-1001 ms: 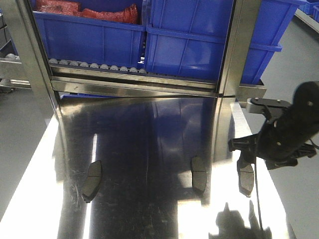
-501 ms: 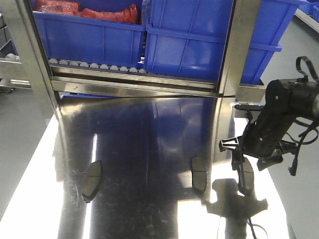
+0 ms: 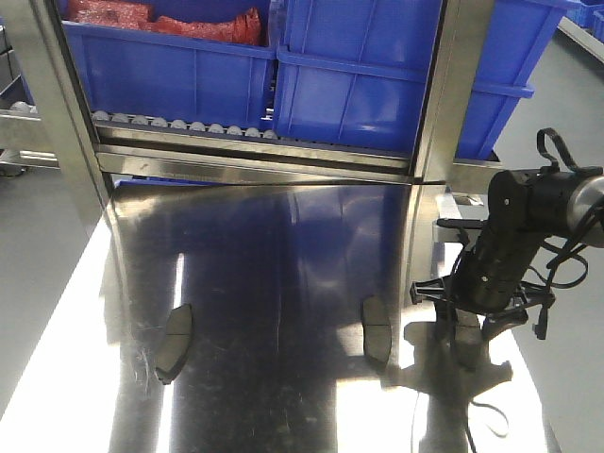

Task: Move and align brake pads A on conveyor
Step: 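Lower the right gripper, close on the brake pad, and lift it, then hold both brake pads raised in the grippers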

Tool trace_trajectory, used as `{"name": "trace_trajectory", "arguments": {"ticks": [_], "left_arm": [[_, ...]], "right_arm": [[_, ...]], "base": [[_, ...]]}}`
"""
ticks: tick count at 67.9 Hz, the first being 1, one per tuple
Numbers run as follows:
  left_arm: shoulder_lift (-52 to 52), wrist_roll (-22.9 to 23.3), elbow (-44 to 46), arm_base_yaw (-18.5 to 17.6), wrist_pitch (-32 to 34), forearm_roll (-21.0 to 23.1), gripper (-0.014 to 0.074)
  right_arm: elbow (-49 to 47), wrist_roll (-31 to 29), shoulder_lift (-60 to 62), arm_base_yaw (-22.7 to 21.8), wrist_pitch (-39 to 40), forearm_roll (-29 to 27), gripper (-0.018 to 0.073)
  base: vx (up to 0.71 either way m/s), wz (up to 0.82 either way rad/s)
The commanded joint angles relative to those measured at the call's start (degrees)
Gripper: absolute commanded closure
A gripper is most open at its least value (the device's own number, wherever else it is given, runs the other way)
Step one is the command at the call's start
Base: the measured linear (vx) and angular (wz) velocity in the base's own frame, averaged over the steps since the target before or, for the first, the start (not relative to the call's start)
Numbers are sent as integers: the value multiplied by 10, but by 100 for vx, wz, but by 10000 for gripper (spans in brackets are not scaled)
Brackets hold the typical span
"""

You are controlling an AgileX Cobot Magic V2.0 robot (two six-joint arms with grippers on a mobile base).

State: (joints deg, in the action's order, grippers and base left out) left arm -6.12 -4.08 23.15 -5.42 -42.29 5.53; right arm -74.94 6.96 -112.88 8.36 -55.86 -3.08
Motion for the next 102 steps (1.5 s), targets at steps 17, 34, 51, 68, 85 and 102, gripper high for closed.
{"name": "trace_trajectory", "arguments": {"ticks": [17,34,51,68,85,102], "left_arm": [[-8,6,17,-4,53,7,603],[-8,6,17,-4,53,7,603],[-8,6,17,-4,53,7,603],[-8,6,17,-4,53,7,603],[-8,6,17,-4,53,7,603],[-8,6,17,-4,53,7,603]], "right_arm": [[-16,7,27,-4,25,5,424],[-15,9,52,-4,30,12,571],[22,17,159,-4,73,49,566],[118,12,323,-3,140,61,564],[204,10,482,-3,176,60,564],[308,-16,647,-3,235,48,564]], "base": [[0,0],[0,0],[0,0],[0,0],[0,0],[0,0]]}}
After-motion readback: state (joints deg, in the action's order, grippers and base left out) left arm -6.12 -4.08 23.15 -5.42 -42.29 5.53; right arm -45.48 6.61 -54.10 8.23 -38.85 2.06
